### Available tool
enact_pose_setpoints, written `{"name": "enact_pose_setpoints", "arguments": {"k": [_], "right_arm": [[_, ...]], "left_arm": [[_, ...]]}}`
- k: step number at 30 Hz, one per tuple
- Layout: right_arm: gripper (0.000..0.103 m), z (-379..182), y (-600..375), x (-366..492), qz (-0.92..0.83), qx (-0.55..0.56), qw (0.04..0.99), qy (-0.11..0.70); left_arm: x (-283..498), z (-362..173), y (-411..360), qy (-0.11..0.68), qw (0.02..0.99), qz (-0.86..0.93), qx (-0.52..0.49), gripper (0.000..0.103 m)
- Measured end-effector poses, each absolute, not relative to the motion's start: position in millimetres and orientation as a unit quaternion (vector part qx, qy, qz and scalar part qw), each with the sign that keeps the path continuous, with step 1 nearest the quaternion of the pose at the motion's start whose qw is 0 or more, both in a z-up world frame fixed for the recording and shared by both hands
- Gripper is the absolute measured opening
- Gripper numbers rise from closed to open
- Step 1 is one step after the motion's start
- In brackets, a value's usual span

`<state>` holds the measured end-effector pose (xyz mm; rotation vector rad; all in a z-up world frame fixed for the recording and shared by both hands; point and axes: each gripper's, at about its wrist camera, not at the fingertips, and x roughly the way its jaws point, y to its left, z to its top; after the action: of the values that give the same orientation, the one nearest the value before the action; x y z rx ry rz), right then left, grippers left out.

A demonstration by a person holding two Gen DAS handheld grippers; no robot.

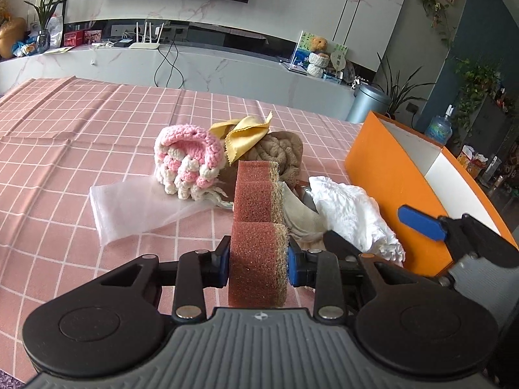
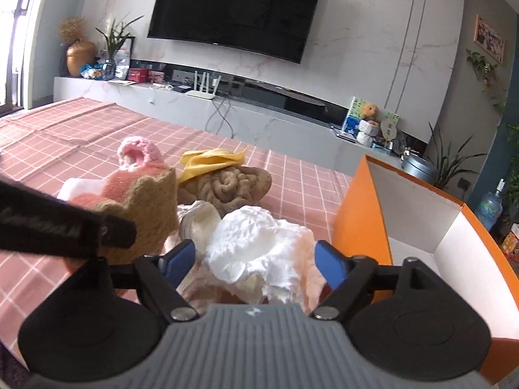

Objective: Organize soft objects
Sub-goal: 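Carry the brown sponge and white tissue with both grippers over the box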

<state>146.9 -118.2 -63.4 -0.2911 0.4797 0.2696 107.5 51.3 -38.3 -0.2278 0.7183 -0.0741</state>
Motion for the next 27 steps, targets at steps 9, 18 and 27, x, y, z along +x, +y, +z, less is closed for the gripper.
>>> {"name": "enact_pose_setpoints", "arguments": {"k": [9, 18, 27], "right_arm": [[0.055, -73.4, -109.1, 148.4, 0.096, -0.222, 0.944, 0.222], [0.005, -81.8, -105.6, 148.1, 0.105, -0.252, 0.932, 0.239], [0.003, -54.2, -123.7, 133.7, 0.103, -0.22, 0.948, 0.206]], "left_arm": [[108.4, -43.2, 53.5, 0.353, 0.927, -0.04, -0.12, 0.036], [99.4, -37.9, 59.2, 0.346, 0.929, -0.034, -0.126, 0.037], [84.0, -14.3, 60.7, 0.313, 0.941, -0.037, -0.12, 0.037]]}}
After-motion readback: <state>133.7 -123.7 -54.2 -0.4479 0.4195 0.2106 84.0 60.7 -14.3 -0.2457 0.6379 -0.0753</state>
